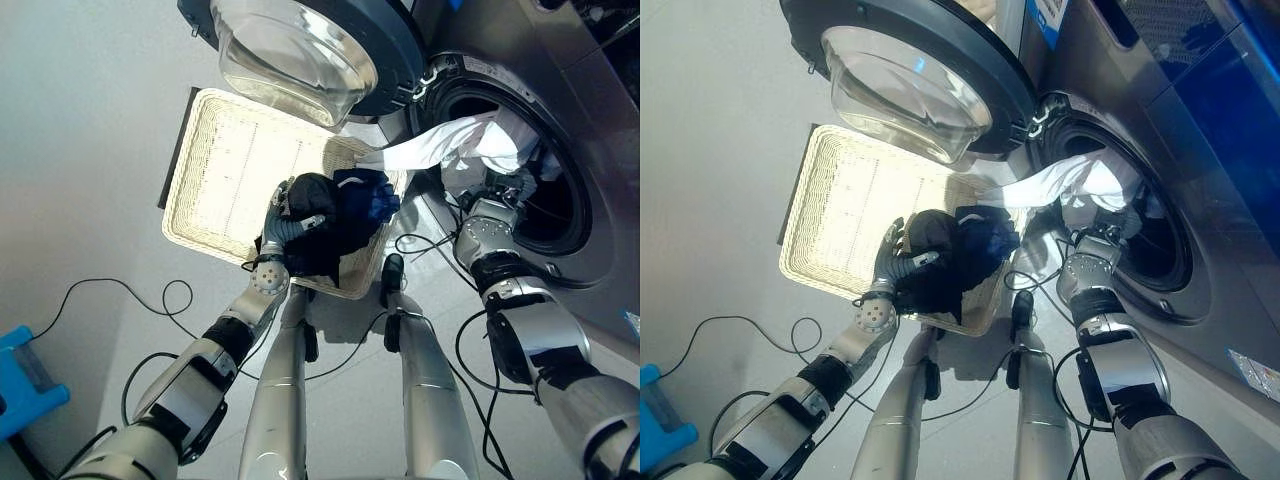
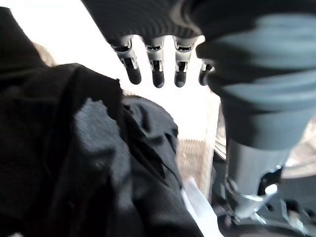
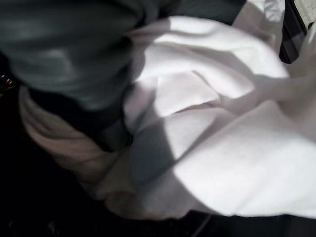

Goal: Put the clothes into the washing machine.

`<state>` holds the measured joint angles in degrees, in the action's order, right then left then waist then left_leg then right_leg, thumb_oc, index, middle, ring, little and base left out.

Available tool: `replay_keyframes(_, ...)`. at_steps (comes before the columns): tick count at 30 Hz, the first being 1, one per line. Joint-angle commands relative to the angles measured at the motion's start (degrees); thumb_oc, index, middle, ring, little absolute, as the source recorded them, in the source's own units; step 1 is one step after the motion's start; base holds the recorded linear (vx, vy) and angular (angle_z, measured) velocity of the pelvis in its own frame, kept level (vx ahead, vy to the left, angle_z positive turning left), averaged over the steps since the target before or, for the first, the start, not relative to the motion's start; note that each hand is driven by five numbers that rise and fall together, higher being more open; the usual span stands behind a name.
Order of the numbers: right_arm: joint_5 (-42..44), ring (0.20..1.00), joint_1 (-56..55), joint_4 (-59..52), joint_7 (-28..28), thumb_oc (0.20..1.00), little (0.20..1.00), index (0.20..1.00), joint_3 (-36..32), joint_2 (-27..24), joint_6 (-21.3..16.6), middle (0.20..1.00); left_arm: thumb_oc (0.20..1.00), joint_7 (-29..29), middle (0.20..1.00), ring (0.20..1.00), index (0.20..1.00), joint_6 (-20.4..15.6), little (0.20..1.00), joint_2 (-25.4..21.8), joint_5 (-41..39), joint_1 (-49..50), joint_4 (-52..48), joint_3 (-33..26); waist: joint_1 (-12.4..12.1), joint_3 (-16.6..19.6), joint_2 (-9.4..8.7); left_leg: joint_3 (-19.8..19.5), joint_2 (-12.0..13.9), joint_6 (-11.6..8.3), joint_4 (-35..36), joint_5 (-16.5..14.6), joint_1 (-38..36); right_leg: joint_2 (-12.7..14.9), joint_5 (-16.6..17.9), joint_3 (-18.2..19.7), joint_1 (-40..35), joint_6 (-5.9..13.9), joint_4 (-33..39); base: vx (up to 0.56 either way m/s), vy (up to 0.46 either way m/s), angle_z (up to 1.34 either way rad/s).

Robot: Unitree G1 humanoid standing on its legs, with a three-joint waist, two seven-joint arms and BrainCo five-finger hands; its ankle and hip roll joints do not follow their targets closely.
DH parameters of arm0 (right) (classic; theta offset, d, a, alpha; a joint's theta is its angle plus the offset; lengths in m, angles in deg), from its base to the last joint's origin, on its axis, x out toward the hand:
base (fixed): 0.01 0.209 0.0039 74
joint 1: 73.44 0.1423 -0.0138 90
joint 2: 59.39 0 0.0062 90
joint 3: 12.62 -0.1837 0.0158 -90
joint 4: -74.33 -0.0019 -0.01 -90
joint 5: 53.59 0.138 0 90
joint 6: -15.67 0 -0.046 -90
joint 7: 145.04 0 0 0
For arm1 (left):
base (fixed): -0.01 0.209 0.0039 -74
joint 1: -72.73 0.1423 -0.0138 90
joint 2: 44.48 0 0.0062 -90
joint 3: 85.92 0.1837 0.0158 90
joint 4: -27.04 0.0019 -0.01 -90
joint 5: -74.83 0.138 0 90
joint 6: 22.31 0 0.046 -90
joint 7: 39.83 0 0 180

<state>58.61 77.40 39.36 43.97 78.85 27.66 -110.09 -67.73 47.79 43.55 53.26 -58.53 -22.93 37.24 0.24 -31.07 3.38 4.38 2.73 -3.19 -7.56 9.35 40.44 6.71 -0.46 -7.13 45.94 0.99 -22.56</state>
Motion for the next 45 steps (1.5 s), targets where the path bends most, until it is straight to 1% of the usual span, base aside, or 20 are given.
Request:
replay_keyframes(1,0.8,0.2,1.81,-5.29,0.14,0.2,0.2,0.2,-2.22,-4.51,-6.44,0.2,1.0,-0.53,1.0,1.0,1.0,-4.52,1.0,1.41,-0.99,-1.03,-4.2,-0.13,-0.3,1.27,3.29,2.63,-6.39,2.25,-4.54,-4.82,1.24,-2.85,4.37,-4.17,-1.05,2.02,3.77,0.0,-0.055,0.0)
replay_keyframes(7,0.8,0.2,2.73,-9.15,-5.51,0.2,0.2,0.2,-4.91,-4.19,-16.07,0.2,1.0,-1.41,1.0,1.0,1.0,-5.84,1.0,1.49,-1.23,-0.04,-7.03,0.83,-0.26,1.27,4.76,2.85,-6.68,2.06,-4.27,-5.19,1.34,-2.42,3.9,-4.14,-0.32,2.11,3.41,0.0,-0.024,0.03)
replay_keyframes(11,0.8,0.2,3.08,-9.54,-7.26,0.2,0.2,0.2,-5.22,-4.97,-18.74,0.2,1.0,-2.25,1.0,1.0,1.0,-6.21,1.0,1.25,-1.0,0.04,-8.27,1.13,-0.21,1.27,5.29,3.08,-6.7,2.09,-3.96,-4.55,1.89,-2.35,4.57,-4.09,0.41,1.95,3.72,0.0,0.0,0.0)
replay_keyframes(12,0.8,0.2,3.09,-9.43,-8.52,0.2,0.2,0.2,-6.0,-5.97,-21.68,0.2,1.0,-2.95,1.0,1.0,1.0,-6.89,1.0,1.3,-1.15,0.7,-9.8,1.37,-0.09,1.27,5.9,3.48,-6.8,1.98,-3.69,-4.57,1.57,-2.17,4.52,-4.05,0.34,1.93,3.95,0.0,0.0,0.0)
replay_keyframes(15,0.8,0.2,2.9,-9.24,-8.88,0.2,0.2,0.2,-6.41,-6.78,-22.85,0.2,1.0,-2.97,1.0,1.0,1.0,-7.45,1.0,1.12,-1.62,1.11,-10.57,1.51,-0.11,1.27,6.28,3.67,-6.79,1.93,-3.41,-4.44,1.34,-2.11,4.55,-4.02,0.22,1.88,4.12,0.0,0.0,0.0)
replay_keyframes(17,0.8,0.2,1.88,-8.23,-9.29,0.2,0.2,0.2,-7.76,-9.13,-24.18,0.2,1.0,-2.71,1.0,1.0,1.0,-8.68,1.0,0.76,-1.79,2.42,-12.53,1.73,0.0,1.27,6.81,3.77,-6.92,1.89,-3.3,-4.59,0.85,-1.84,4.3,-3.95,-0.04,1.88,4.01,0.0,0.0,0.0)
replay_keyframes(20,0.8,0.2,1.22,-7.85,-9.56,0.2,0.2,0.2,-8.73,-11.66,-24.64,0.2,1.0,-2.94,1.0,1.0,1.0,-8.63,1.0,-0.04,-1.02,3.33,-15.35,1.96,0.0,1.27,7.12,3.83,-6.98,1.89,-3.3,-4.63,0.66,-1.7,4.16,-3.98,-0.11,1.91,3.84,0.0,-0.023,0.04)
replay_keyframes(22,0.8,0.2,1.18,-7.11,-9.58,0.2,0.2,0.2,-8.84,-14.36,-24.16,0.2,1.0,-3.36,1.0,1.0,1.0,-8.64,1.0,-1.31,-0.47,3.91,-17.99,2.17,-0.05,1.27,7.28,4.02,-6.94,1.75,-3.18,-4.47,0.74,-1.46,4.27,-4.15,-0.05,1.98,3.99,-0.01,-0.022,0.05)
replay_keyframes(26,0.8,0.2,0.92,-6.9,-8.43,0.2,0.2,0.2,-8.7,-16.56,-23.15,0.2,1.0,-3.52,1.0,1.0,1.0,-8.31,1.0,-2.61,-0.99,4.56,-20.69,2.33,-0.1,1.27,7.41,4.1,-6.95,1.74,-3.14,-4.41,0.91,-1.36,4.28,-4.24,0.25,2.03,3.84,0.0,0.0,0.0)
replay_keyframes(29,0.8,0.2,0.88,-5.08,-5.84,0.2,0.2,0.2,-7.22,-18.92,-17.72,0.2,1.0,-3.69,1.0,1.0,1.0,-8.3,1.0,-3.3,-0.84,5.23,-22.0,2.67,0.12,1.27,7.03,4.01,-6.8,1.78,-3.4,-4.5,1.41,-1.52,4.4,-4.06,0.72,2.03,3.65,0.0,0.0,0.0)
replay_keyframes(31,0.8,0.2,0.83,-4.5,-4.66,0.2,0.2,0.2,-5.46,-20.22,-12.47,0.2,1.0,-4.05,1.0,1.0,1.0,-7.98,1.0,-3.75,-0.78,5.53,-22.6,2.67,0.21,1.27,6.64,3.87,-6.79,1.86,-3.3,-4.9,1.03,-1.74,3.99,-3.92,0.51,2.22,3.45,0.0,0.0,0.0)
replay_keyframes(32,0.8,0.2,1.16,-4.33,-4.52,0.2,0.2,0.2,-5.38,-20.35,-11.94,0.2,1.0,-4.09,1.0,1.0,1.0,-7.96,1.0,-3.81,-0.73,5.32,-22.65,2.55,0.22,1.27,6.63,3.93,-6.77,1.95,-3.21,-4.39,1.56,-1.76,4.53,-4.0,0.96,2.07,3.65,-0.01,-0.037,-0.01)
replay_keyframes(34,0.8,0.2,1.06,-4.03,-4.1,0.2,0.2,0.2,-4.21,-20.76,-8.78,0.2,1.0,-3.73,1.0,1.0,1.0,-7.98,1.0,-4.35,-0.99,5.17,-22.72,2.15,0.16,1.27,6.28,4.01,-6.65,2.0,-3.21,-4.35,1.68,-1.81,4.6,-4.11,1.01,2.12,3.71,0.0,-0.024,0.0)
replay_keyframes(35,0.8,0.2,0.53,-3.66,-3.21,0.2,0.2,0.2,-3.26,-21.23,-5.51,0.2,1.0,-3.37,1.0,1.0,1.0,-8.01,1.0,-4.89,-1.13,5.11,-22.79,1.87,0.18,1.27,6.01,3.9,-6.54,2.08,-3.21,-4.26,1.78,-1.92,4.48,-4.05,1.08,2.08,3.45,0.0,-0.035,-0.01)
replay_keyframes(37,0.8,0.2,-0.68,-4.07,-2.28,0.2,0.2,0.2,-2.91,-21.33,-3.46,0.2,1.0,-2.65,1.0,1.0,1.0,-8.13,1.0,-5.44,-1.3,5.57,-22.81,1.38,0.21,1.27,5.56,3.75,-6.52,1.94,-3.7,-4.92,1.43,-1.84,3.88,-4.02,0.64,2.39,3.05,0.01,-0.057,0.01)
replay_keyframes(38,0.8,0.2,-0.51,-4.36,-2.26,0.2,0.2,0.2,-2.99,-21.31,-3.78,0.2,1.0,-2.53,1.0,1.0,1.0,-8.14,1.0,-5.62,-1.26,5.43,-22.9,1.21,0.17,1.27,5.51,3.83,-6.47,1.97,-3.62,-4.53,1.85,-1.82,4.31,-4.16,0.98,2.29,3.27,0.01,-0.053,0.02)
replay_keyframes(39,0.8,0.426,-0.77,-4.83,-2.35,0.426,0.426,0.426,-3.1,-21.16,-4.37,0.426,1.0,-2.48,1.0,1.0,1.0,-8.1,1.0,-5.78,-1.34,5.66,-23.11,1.2,0.12,1.27,5.45,3.86,-6.41,1.88,-3.53,-4.86,1.49,-1.79,3.91,-4.21,0.64,2.42,3.22,0.0,0.0,0.0)
replay_keyframes(40,0.8,0.853,-0.67,-5.17,-2.35,0.853,0.853,0.853,-3.31,-21.11,-4.93,0.853,1.0,-2.42,1.0,1.0,1.0,-8.07,1.0,-5.99,-1.51,5.51,-23.22,1.1,0.11,1.27,5.45,4.0,-6.3,1.93,-3.41,-4.4,1.9,-1.77,4.33,-4.33,0.98,2.32,3.37,0.0,0.0,0.0)
replay_keyframes(41,0.8,1.0,-0.89,-6.01,-2.74,1.0,1.0,1.0,-3.92,-21.04,-6.91,1.0,1.0,-2.12,1.0,1.0,1.0,-8.0,1.0,-6.32,-1.78,5.64,-23.44,0.88,0.09,1.27,5.41,4.0,-6.22,1.92,-3.34,-4.36,1.93,-1.72,4.35,-4.37,1.03,2.35,3.34,0.0,-0.014,0.03)
replay_keyframes(45,0.8,1.0,-0.49,-8.52,-4.12,1.0,1.0,1.0,-6.68,-19.5,-9.88,1.0,1.0,-2.36,1.0,1.0,1.0,-7.84,1.0,-6.08,-1.27,5.56,-23.16,1.18,0.15,1.27,5.47,3.74,-6.17,1.97,-3.58,-4.59,2.15,-1.78,4.28,-4.32,1.25,2.38,2.96,0.0,-0.003,0.01)
